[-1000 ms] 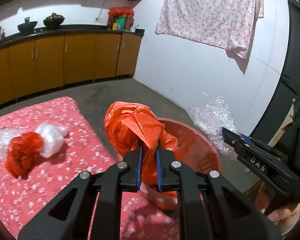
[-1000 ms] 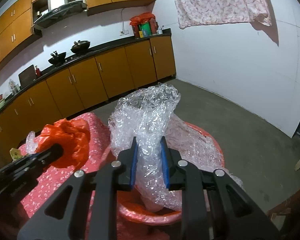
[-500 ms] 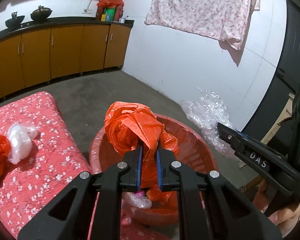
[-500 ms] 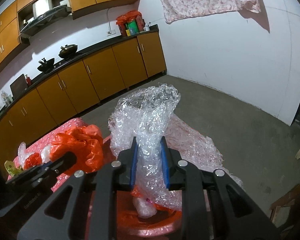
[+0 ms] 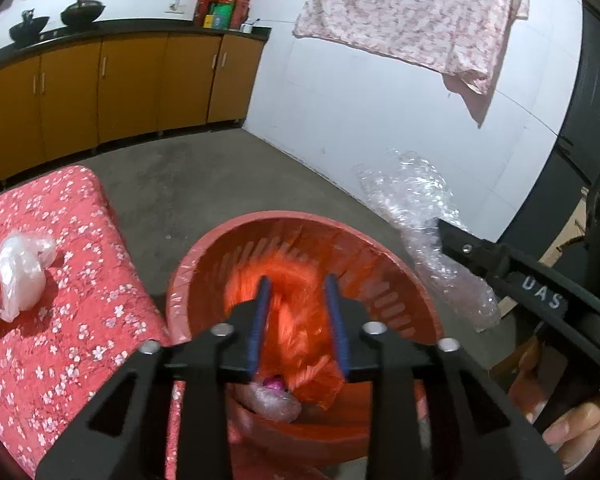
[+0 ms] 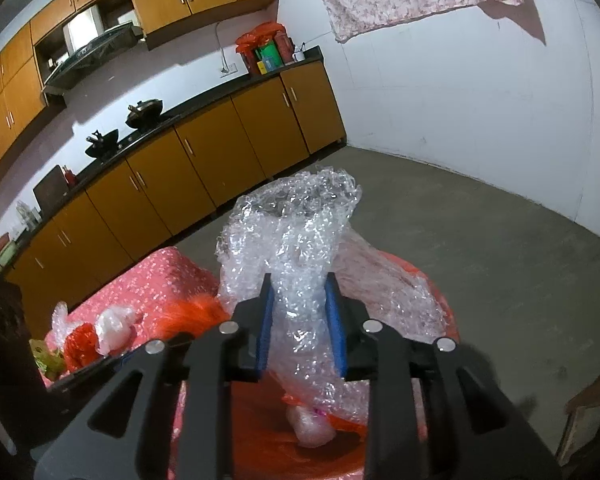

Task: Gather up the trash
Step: 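Open both grippers to drop the bubble wrap and orange bag into the basket, then move both grippers back to the table toward the green paw-print bag and white bag, then grasp the green paw-print bag with the left gripper while the right grasps the white bag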

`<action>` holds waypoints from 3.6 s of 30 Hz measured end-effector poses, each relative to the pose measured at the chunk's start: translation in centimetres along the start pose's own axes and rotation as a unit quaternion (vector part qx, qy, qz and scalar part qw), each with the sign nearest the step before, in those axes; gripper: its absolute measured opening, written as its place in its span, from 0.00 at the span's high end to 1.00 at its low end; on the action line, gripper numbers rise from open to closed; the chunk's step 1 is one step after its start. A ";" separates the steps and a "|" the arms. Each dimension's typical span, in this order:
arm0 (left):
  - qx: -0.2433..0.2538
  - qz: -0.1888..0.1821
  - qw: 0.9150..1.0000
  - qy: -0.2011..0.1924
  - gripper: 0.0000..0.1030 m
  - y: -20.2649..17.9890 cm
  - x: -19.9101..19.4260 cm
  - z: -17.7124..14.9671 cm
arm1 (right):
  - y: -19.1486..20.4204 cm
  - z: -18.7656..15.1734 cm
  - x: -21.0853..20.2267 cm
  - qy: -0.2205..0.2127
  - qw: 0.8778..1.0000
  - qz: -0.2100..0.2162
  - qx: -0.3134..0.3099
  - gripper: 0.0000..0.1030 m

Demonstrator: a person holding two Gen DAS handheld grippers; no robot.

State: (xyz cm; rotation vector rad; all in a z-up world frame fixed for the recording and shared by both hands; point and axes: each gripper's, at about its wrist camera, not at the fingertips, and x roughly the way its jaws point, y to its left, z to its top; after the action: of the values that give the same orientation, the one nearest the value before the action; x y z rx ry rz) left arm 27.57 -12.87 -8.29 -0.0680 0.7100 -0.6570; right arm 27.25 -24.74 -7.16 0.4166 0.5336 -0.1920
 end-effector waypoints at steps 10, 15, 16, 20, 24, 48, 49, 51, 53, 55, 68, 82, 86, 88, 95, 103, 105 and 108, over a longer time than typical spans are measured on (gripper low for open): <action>-0.028 0.045 0.998 -0.018 0.41 2.4 -1.9 -0.5 | -0.4 -0.3 -0.6 -0.005 1.000 0.001 0.012 0.46; -0.032 0.073 0.996 -0.036 0.28 3.5 -3.7 -0.7 | 0.3 -0.5 -1.4 -0.014 1.000 -0.010 0.003 0.32; -0.033 0.078 0.996 -0.039 0.26 3.8 -4.1 -0.8 | 0.7 -0.6 -1.5 -0.017 1.000 -0.011 -0.001 0.30; -0.040 0.107 0.992 -0.051 0.14 5.4 -6.1 -1.1 | 2.0 -0.8 -2.1 -0.028 1.000 -0.010 -0.008 0.19; -0.051 0.146 0.986 -0.062 0.06 7.4 -8.4 -1.8 | 3.9 -1.1 -2.2 -0.028 0.999 -0.012 -0.019 0.07; -0.205 0.392 0.893 -0.084 0.02 26.8 -22.1 -7.6 | 22.4 -7.6 1.3 0.020 0.983 0.083 -0.163 0.05; -0.213 0.393 0.891 -0.084 0.02 27.3 -22.0 -7.5 | 22.8 -7.7 1.7 0.017 0.982 0.080 -0.168 0.07; -0.229 0.393 0.887 -0.082 0.02 28.5 -21.6 -7.2 | 23.9 -7.7 3.0 0.017 0.981 0.075 -0.181 0.14; -0.243 0.393 0.883 -0.079 0.04 29.5 -21.0 -6.8 | 24.8 -7.4 4.7 0.020 0.979 0.067 -0.190 0.19; -0.250 0.390 0.883 -0.076 0.07 30.0 -20.5 -6.3 | 25.3 -7.0 6.2 0.022 0.979 0.060 -0.195 0.22; -0.274 0.376 0.885 -0.019 0.24 32.3 -17.0 -6.2 | 27.8 -7.3 15.3 0.126 0.967 0.074 -0.209 0.35; -0.259 0.355 0.898 0.002 0.48 32.2 -16.0 -6.2 | 29.2 -9.4 15.7 0.163 0.950 0.107 -0.243 0.53; -0.256 0.349 0.902 0.002 0.60 32.2 -15.8 -5.8 | 29.3 -9.5 15.3 0.160 0.949 0.108 -0.250 0.56; -0.252 0.344 0.904 0.003 0.66 32.1 -15.8 -5.8 | 29.1 -9.6 15.3 0.161 0.949 0.108 -0.249 0.57; -0.247 0.326 0.913 -0.006 0.75 31.2 -17.5 -7.2 | 27.9 -9.6 13.7 0.158 0.951 0.108 -0.242 0.58; -0.224 0.309 0.924 -0.019 0.83 28.2 -20.8 -8.1 | 25.3 -9.2 10.0 0.143 0.956 0.107 -0.233 0.59; -0.217 0.305 0.927 -0.024 0.83 27.1 -21.6 -7.9 | 24.5 -8.9 8.9 0.137 0.958 0.107 -0.227 0.59; -0.203 0.296 0.933 -0.033 0.85 25.3 -22.2 -7.5 | 23.5 -8.4 7.2 0.129 0.962 0.110 -0.216 0.60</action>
State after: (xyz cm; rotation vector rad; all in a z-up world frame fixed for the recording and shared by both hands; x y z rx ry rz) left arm 23.84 21.42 -7.96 -0.2450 0.7456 0.0779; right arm 36.16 -0.51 -9.71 0.0692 0.7598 0.1959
